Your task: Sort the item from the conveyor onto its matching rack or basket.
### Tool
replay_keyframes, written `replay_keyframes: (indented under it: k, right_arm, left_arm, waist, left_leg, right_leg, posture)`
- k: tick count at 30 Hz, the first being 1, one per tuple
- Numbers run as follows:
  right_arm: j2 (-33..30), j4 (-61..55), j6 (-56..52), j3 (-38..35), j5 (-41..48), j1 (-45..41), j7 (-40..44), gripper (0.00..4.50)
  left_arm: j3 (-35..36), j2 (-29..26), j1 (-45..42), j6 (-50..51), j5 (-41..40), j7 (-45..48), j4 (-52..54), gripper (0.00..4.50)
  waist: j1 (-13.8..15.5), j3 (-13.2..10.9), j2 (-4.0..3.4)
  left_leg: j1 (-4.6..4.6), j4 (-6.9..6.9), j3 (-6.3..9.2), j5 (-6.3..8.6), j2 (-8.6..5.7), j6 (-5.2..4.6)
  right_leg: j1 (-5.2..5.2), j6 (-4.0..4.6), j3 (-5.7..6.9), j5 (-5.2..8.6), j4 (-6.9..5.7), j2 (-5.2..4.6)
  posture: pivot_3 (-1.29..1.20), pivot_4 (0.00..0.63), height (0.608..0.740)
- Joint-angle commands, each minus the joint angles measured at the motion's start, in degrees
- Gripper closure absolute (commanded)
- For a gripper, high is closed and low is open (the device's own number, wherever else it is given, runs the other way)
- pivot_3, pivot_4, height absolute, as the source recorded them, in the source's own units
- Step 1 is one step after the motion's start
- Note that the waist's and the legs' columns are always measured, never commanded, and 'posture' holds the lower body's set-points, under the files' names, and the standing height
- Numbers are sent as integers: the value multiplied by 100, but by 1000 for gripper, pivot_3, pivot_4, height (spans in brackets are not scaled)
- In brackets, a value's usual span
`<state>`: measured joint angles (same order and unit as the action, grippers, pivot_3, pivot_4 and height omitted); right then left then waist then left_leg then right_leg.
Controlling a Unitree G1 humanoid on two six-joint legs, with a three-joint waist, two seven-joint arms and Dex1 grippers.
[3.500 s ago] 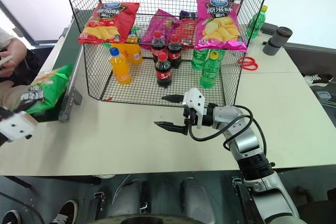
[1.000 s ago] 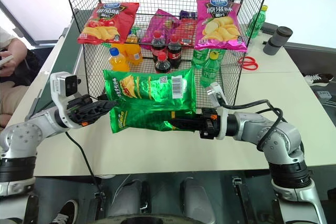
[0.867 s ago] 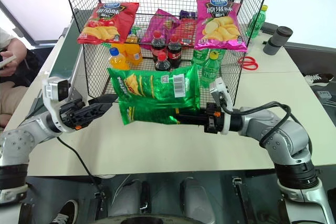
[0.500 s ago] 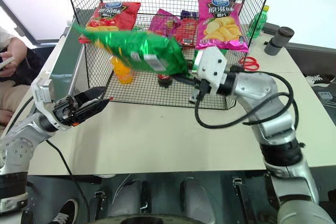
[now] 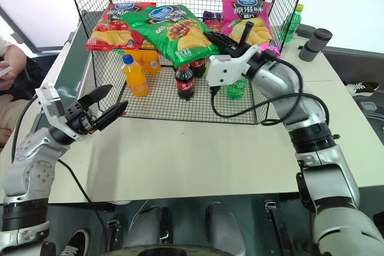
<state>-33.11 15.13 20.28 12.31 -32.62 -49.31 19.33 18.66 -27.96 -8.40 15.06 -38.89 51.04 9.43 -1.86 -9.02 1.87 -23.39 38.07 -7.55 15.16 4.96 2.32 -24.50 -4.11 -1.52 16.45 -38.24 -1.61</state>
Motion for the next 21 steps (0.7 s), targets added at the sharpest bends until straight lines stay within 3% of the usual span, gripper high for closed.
replay_keyframes:
  k: [1, 8, 16, 21]
  right_arm:
    - [245, 398, -665, -10, -325, -465, -419, 4387]
    - [840, 868, -1793, 195, -605, -740, -699, 4387]
    - [1206, 1243, -2104, 265, -437, -960, -867, 4387]
    - [1320, 1209, -2073, 231, -150, -980, -774, 2070]
  left_arm:
    - [-34, 28, -16, -125, 1, -72, 212, 0]
    - [-145, 154, -21, -296, 180, -254, 164, 0]
    - [-241, 173, -29, -333, 246, -310, 179, 0]
    - [-272, 180, 1, -330, 265, -344, 214, 0]
  waist:
    - [-35, 0, 0]
    - [-68, 0, 0]
    - [-76, -1, -1]
    - [-73, 0, -1]
  left_leg:
    - [0, 0, 1, -1, 0, 1]
    - [-2, -4, 0, -1, 0, 2]
    - [-2, -8, -1, -2, 1, 3]
    - [-3, -8, -1, -2, 0, 3]
  right_leg:
    - [0, 0, 0, 0, -1, 0]
    - [-1, -1, 0, 0, 2, 0]
    - [-5, -1, 1, -1, -1, 1]
    - [-4, -1, 1, -1, 0, 0]
  posture:
    - [0, 150, 740]
    - [0, 150, 740]
    - [0, 150, 740]
    - [0, 150, 740]
